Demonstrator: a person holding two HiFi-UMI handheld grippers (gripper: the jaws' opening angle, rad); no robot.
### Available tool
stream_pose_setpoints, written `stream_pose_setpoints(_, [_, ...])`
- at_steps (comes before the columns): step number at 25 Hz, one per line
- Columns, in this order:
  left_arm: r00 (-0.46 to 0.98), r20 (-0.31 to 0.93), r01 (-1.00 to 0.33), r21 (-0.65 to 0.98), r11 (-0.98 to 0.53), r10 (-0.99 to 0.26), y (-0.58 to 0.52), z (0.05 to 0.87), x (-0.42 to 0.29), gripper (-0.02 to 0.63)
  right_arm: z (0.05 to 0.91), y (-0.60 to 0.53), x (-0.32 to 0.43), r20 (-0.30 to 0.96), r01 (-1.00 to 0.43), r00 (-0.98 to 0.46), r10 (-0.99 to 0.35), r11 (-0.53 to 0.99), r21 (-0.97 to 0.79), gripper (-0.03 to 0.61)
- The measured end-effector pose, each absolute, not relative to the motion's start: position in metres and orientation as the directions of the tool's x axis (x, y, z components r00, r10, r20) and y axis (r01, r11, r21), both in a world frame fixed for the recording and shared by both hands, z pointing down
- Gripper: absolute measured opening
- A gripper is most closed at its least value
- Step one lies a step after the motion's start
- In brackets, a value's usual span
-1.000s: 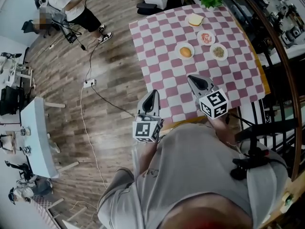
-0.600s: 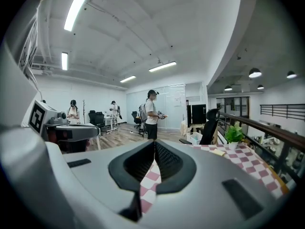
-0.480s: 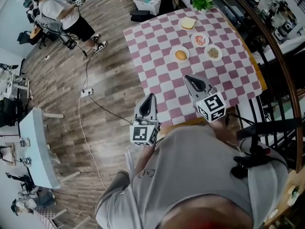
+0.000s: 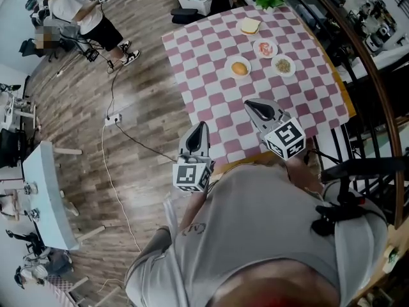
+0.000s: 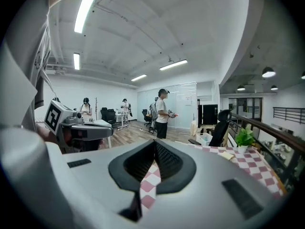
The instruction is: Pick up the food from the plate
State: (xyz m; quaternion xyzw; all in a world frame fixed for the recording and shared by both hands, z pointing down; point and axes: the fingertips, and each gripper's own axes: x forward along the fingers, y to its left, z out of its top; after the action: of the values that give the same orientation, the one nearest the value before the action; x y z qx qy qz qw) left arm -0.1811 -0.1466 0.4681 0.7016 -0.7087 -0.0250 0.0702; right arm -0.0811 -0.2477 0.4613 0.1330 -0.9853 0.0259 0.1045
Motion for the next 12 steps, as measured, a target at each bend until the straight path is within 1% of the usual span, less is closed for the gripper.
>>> stream_pose_setpoints(2, [0.0,0.077,-0.991,0.136,0.01,-0.997,-0.147,0.47,-0.179,0.009,0.461,-0.253,-0.08,0.213,-0.283,-0.939,-0.271,0.959,-0.028,0.014])
stream_pose_setpoints(4, [-0.001,0.081,-0.992,0.127,0.012,-0.997,-0.145,0.471,-0.178,0.009,0.456,-0.263,-0.076,0.186,-0.336,-0.928,-0.322,0.941,-0.046,0.016])
stream_pose_setpoints(6, [-0.004,0.073,-0.993,0.116,0.012,-0.997,-0.144,0.47,-0.178,0.009,0.452,-0.273,-0.071,0.159,-0.381,-0.917,-0.367,0.922,-0.065,0.225])
stream_pose_setpoints(8, [-0.008,0.066,-0.993,0.118,0.016,-0.998,-0.144,0.468,-0.179,0.009,0.451,-0.279,-0.07,0.155,-0.394,-0.912,-0.379,0.916,-0.08,0.232])
stream_pose_setpoints(12, [-0.01,0.066,-0.995,0.103,0.017,-0.998,-0.146,0.462,-0.183,0.009,0.456,-0.28,-0.075,0.179,-0.382,-0.915,-0.361,0.918,-0.102,0.232])
